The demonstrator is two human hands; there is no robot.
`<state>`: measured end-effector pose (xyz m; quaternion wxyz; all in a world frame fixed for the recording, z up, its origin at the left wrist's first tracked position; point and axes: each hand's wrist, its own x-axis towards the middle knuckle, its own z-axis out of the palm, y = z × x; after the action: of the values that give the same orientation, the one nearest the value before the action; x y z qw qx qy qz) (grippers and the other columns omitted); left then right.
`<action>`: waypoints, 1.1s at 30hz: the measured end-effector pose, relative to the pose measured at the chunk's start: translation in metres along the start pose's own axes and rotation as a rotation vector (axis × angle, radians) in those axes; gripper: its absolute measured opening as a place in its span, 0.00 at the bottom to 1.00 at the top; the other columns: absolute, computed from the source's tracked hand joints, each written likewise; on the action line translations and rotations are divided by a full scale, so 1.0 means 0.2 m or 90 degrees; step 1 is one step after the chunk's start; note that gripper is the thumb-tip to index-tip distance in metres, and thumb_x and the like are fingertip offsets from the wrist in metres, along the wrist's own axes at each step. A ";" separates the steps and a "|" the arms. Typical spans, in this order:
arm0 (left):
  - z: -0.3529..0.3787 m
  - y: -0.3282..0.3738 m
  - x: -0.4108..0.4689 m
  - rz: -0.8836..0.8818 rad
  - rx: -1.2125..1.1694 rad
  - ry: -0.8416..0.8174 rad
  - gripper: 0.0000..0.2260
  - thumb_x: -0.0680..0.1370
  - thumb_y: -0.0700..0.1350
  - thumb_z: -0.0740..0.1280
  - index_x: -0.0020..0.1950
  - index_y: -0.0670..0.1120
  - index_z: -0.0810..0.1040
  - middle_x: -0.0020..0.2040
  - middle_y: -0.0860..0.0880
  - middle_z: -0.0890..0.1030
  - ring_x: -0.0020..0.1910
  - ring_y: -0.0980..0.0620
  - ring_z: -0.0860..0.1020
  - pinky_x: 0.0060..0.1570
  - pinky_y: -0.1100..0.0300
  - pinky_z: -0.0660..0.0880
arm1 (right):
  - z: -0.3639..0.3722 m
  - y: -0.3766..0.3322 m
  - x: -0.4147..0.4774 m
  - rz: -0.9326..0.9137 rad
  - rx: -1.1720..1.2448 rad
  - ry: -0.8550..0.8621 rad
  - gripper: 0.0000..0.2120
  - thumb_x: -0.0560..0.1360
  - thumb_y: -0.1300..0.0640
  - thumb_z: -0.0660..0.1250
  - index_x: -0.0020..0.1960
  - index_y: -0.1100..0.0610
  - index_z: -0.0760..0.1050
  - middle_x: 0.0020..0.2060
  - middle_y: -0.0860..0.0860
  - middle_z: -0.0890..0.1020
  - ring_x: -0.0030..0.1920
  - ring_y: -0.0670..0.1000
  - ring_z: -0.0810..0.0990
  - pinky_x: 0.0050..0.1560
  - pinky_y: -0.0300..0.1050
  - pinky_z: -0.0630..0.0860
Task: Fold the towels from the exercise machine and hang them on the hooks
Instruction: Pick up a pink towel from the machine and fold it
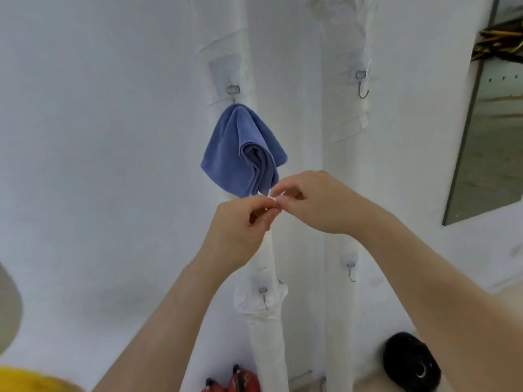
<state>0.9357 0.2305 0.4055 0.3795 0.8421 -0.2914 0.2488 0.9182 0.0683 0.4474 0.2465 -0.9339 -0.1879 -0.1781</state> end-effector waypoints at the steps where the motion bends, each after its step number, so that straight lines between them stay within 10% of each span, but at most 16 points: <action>1: 0.03 0.00 -0.06 0.003 0.015 -0.014 0.07 0.76 0.40 0.67 0.48 0.49 0.84 0.35 0.59 0.80 0.37 0.60 0.77 0.39 0.72 0.70 | 0.02 0.01 -0.06 0.014 -0.008 -0.043 0.12 0.78 0.55 0.59 0.48 0.53 0.81 0.38 0.50 0.81 0.41 0.52 0.79 0.45 0.50 0.77; 15: 0.51 0.12 -0.91 -0.028 -0.023 -0.381 0.10 0.79 0.48 0.62 0.47 0.50 0.83 0.35 0.55 0.81 0.37 0.57 0.79 0.43 0.59 0.76 | 0.45 0.09 -1.21 0.303 -0.210 -0.363 0.15 0.80 0.52 0.56 0.62 0.50 0.75 0.57 0.51 0.78 0.55 0.53 0.77 0.56 0.48 0.74; 23: 0.79 0.38 -1.69 0.080 -0.085 -0.644 0.16 0.77 0.35 0.59 0.56 0.50 0.80 0.52 0.53 0.81 0.51 0.53 0.77 0.49 0.61 0.72 | 0.64 -0.03 -2.22 0.552 -0.202 -0.413 0.14 0.79 0.57 0.56 0.59 0.55 0.77 0.55 0.52 0.80 0.55 0.55 0.78 0.55 0.48 0.75; 33: 1.05 0.92 -2.51 0.077 -0.172 -0.855 0.16 0.76 0.34 0.57 0.54 0.47 0.81 0.43 0.53 0.78 0.44 0.53 0.75 0.41 0.65 0.68 | 0.64 -0.21 -3.59 0.864 -0.076 -0.353 0.09 0.78 0.56 0.59 0.51 0.46 0.76 0.48 0.48 0.78 0.45 0.50 0.78 0.45 0.41 0.74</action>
<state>0.4980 0.1186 0.0512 0.2038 0.7413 -0.5385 -0.3450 0.3083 -0.0187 0.0535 0.1946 -0.8673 0.3864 0.2462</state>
